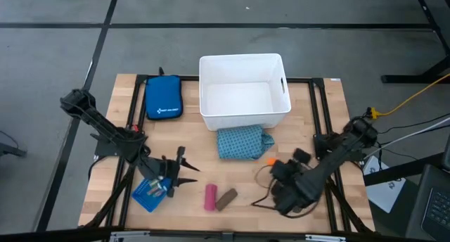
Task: Pick & Place Medicine items
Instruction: Put the orange bandage into the black bin
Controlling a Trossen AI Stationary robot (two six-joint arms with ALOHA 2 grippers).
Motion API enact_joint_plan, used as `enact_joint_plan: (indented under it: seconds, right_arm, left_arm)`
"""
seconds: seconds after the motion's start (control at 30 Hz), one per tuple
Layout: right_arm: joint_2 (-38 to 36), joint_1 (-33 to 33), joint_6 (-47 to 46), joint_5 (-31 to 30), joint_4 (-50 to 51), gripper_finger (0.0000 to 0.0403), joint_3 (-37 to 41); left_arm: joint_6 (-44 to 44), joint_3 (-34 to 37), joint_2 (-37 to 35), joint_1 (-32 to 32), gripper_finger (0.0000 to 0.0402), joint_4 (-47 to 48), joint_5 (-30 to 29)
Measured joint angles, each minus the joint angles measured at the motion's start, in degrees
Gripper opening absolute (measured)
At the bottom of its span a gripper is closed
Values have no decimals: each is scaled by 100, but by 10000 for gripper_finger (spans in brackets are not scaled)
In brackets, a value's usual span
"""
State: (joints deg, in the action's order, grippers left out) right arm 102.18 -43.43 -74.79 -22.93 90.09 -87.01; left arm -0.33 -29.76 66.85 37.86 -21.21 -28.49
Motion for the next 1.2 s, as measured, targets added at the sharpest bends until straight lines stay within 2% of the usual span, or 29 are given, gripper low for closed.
enact_joint_plan:
  seconds: [0.2, 0.37, 0.47, 0.9, 1.2]
  right_arm:
    - [-892, -496, -1750, 530, -196, 91, 1434]
    - [-1353, -843, -2407, 647, -1322, 91, 2273]
    - [-1397, -941, -2611, 676, -1867, 91, 2581]
    - [-1364, -1153, -3141, 1252, -2769, 91, 3462]
    - [-1356, -1154, -3106, 1989, -2988, 91, 3533]
  left_arm:
    - [-127, 0, 2, -128, 168, -29, 173]
    - [-142, 0, 2, -128, 168, -134, 182]
    - [-194, 0, 2, -126, 168, -136, 186]
    - [-186, 0, 2, -126, 168, -127, 186]
    - [-247, 0, 2, -126, 168, -125, 184]
